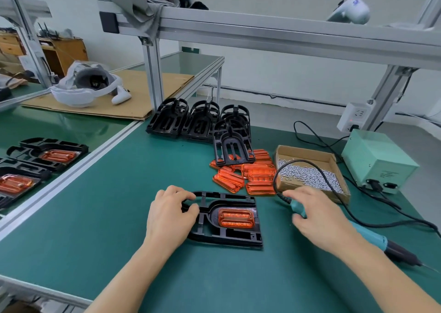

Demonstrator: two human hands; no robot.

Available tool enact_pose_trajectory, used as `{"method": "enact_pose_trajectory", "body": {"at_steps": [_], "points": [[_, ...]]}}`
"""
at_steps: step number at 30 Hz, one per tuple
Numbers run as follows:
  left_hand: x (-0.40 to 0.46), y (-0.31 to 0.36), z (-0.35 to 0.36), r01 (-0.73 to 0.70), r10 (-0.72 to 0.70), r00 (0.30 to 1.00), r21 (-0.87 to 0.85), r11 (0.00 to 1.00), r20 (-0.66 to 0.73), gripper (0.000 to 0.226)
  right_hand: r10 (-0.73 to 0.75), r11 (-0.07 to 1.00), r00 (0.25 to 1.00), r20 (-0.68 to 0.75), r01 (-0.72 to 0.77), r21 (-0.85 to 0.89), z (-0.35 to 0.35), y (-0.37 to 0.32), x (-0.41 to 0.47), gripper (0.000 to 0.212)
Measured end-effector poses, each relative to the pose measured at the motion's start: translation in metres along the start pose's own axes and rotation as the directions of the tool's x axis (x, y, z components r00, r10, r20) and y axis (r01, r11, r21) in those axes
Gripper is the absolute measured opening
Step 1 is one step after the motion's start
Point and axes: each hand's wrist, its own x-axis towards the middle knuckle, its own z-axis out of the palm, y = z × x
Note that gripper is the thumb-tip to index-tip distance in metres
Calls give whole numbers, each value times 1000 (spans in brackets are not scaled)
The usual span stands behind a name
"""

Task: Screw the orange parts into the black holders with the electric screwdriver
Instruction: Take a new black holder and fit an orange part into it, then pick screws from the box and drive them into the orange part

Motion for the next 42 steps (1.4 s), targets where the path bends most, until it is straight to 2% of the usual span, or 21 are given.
{"method": "enact_pose_trajectory", "body": {"at_steps": [4, 7, 11, 15, 19, 21, 23, 26, 29, 32, 35, 39, 40, 42], "points": [[5, 4, -2, -31, 32, 998, -28, 999, 54, 27, 251, 962, 962, 112, -235, -138, -14, 34, -10, 73], [7, 5, -2, -42, 45, 996, -45, 998, 78, 30, 341, 926, 922, 184, -295, -236, -17, 49, -14, 72], [8, 6, -2, -35, 51, 988, -111, 993, 144, 30, 363, 923, 895, 261, -306, -235, -18, 55, -9, 66], [10, 12, 0, -4, 47, 972, -183, 983, 231, 30, 352, 921, 897, 268, -282, -269, -18, 54, -4, 60], [11, 18, 1, -29, 70, 979, -212, 977, 190, 24, 328, 929, 914, 240, -266, -256, -17, 57, -3, 49], [14, 26, 0, -61, 92, 987, -226, 972, 130, 23, 295, 942, 934, 203, -250, -223, -20, 62, -3, 42], [19, 39, -1, -102, 127, 988, -242, 965, 89, 24, 270, 960, 953, 139, -255, -119, -25, 67, -2, 30], [31, 70, 7, -182, 209, 974, -241, 953, 92, 23, 288, 934, 957, 22, -286, 212, -38, 71, -1, 21], [47, 107, 28, -279, 312, 936, -199, 940, 163, 24, 366, 761, 926, -94, -239, 604, -55, 68, 3, 16], [64, 139, 57, -370, 393, 878, -134, 919, 274, 24, 418, 508, 889, -189, -57, 860, -71, 62, 8, 20], [76, 162, 85, -409, 412, 839, -87, 908, 356, 24, 443, 288, 862, -247, 124, 950, -77, 56, 12, 33], [88, 178, 114, -412, 384, 831, -19, 911, 403, 24, 463, -148, 874, -146, 239, 960, -73, 53, 16, 34], [91, 181, 120, -414, 374, 831, 7, 910, 411, 23, 463, -206, 878, -122, 241, 948, -72, 52, 17, 33], [97, 184, 129, -427, 355, 827, 77, 901, 437, 19, 465, -231, 877, -120, 252, 940, -68, 51, 20, 31]]}}
